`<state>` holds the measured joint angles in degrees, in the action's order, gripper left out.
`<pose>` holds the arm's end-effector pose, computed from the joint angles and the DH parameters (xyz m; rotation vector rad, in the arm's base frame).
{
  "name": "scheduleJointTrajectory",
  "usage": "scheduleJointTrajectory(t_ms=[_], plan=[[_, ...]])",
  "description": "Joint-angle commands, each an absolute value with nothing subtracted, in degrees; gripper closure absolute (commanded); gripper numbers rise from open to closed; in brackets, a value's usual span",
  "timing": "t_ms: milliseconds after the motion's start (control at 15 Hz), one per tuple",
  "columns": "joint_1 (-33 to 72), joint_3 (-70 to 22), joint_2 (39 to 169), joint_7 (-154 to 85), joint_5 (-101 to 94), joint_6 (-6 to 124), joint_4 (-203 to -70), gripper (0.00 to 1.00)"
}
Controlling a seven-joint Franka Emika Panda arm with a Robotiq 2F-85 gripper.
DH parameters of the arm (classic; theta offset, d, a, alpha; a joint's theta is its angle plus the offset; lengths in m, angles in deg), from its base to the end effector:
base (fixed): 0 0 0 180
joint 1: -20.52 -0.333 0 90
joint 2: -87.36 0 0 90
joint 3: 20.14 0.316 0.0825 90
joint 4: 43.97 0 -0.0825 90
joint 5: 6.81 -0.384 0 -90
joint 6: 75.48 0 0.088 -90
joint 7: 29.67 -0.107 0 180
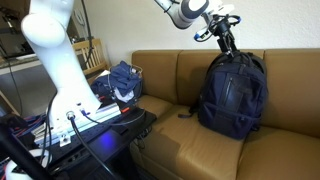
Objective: Move the blue bag to the left
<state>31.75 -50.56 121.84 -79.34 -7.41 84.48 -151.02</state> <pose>0.5261 -0.4209 0.2716 2.1135 -1.9013 0.6026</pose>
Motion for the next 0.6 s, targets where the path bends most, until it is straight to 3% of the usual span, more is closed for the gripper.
scheduleJointTrajectory(t_ms=[0, 400, 467, 533], plan=[[27.45, -57.30, 129.06, -87.00, -5.02, 83.50, -143.96, 0.00], [27.49, -58.84, 135.46, -90.90, -5.51, 80.70, -138.17, 0.00], [28.20, -57.79, 135.52, -90.79, -6.32, 80.76, -137.64, 0.25], [28.38, -57.59, 135.94, -91.02, -6.74, 80.93, -136.97, 0.26]])
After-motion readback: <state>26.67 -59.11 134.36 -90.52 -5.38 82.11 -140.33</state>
